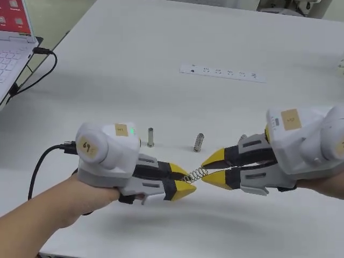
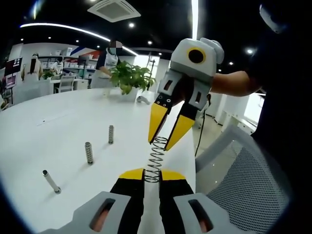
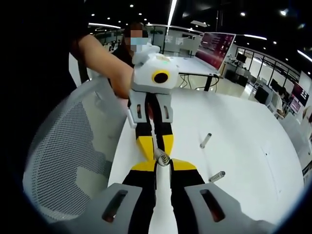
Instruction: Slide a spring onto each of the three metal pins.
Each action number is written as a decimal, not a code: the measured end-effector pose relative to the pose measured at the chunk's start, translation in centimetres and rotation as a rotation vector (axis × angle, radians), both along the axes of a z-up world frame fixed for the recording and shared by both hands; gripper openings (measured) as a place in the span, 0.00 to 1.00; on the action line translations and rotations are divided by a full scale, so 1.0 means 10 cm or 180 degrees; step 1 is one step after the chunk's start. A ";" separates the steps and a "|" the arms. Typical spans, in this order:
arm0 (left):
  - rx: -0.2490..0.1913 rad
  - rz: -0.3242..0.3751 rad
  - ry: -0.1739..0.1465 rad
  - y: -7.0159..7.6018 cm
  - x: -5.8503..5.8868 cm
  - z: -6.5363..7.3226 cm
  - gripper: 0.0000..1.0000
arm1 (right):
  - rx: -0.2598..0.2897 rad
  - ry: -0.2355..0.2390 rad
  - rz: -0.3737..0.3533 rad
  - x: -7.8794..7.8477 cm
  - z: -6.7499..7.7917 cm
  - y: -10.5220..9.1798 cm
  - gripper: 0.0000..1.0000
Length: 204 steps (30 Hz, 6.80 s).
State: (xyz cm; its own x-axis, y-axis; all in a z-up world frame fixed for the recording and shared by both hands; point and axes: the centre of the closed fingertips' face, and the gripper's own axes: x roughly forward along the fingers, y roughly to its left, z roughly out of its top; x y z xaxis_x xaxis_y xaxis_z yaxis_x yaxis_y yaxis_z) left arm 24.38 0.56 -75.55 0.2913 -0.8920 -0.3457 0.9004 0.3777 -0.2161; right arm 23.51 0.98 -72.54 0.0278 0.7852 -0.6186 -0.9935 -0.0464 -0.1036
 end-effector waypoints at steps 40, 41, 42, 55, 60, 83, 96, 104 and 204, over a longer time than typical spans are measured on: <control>-0.0044 -0.0042 0.0044 -0.09 -0.04 0.03 0.03 | 0.0489 -0.0188 0.0033 -0.13 0.19 0.21 0.07; -0.0047 -0.0038 0.0049 -0.09 -0.04 0.04 0.03 | 0.0488 -0.0193 0.0033 -0.13 0.19 0.21 0.07; -0.0044 -0.0037 0.0047 -0.09 -0.03 0.04 0.03 | 0.0487 -0.0202 0.0033 -0.13 0.19 0.21 0.07; -0.0039 0.0069 0.0098 -0.03 -0.01 0.05 0.09 | 0.0439 -0.0290 0.0024 -0.10 0.21 0.23 0.07; -0.0007 0.0115 0.0066 -0.01 0.00 0.04 0.15 | 0.0415 -0.0308 0.0008 -0.08 0.20 0.22 0.07; 0.0205 0.0638 -0.0212 0.39 0.21 0.02 0.62 | 0.0383 -0.0342 -0.0107 0.02 0.15 0.18 0.07; 0.0338 0.0958 -0.0218 0.70 0.28 -0.07 0.89 | 0.0327 -0.0403 -0.0136 0.06 0.12 0.13 0.07; 0.0366 0.1198 -0.0240 0.92 0.34 -0.06 0.98 | 0.0294 -0.0454 -0.0164 0.08 0.11 0.13 0.07; 0.0208 0.1742 -0.0183 1.58 0.22 -0.08 0.98 | 0.0395 -0.0232 -0.0700 1.33 -0.14 1.15 0.08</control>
